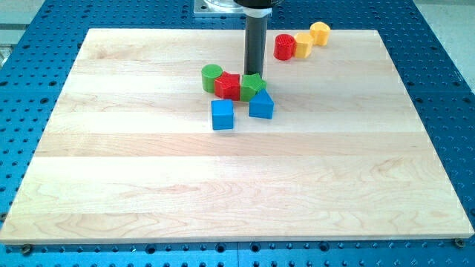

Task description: Slide the red star to the top of the blue cube

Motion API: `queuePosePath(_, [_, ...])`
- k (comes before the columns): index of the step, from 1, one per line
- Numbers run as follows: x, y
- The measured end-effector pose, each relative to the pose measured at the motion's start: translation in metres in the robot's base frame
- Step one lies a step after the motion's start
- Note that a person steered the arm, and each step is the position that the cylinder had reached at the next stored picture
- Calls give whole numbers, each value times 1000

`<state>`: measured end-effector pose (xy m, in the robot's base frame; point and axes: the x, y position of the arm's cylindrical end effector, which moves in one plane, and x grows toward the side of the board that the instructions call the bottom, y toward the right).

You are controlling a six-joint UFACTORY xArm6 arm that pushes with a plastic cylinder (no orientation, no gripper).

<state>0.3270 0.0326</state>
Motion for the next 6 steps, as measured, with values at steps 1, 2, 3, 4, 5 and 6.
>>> queuePosePath(1, [-57, -8])
queuePosePath(2, [-27, -56])
queuePosePath(3, [19, -55])
queuePosePath(4, [32, -43])
queuePosePath(5, [-3, 3])
queuePosePath(6, [-5, 94])
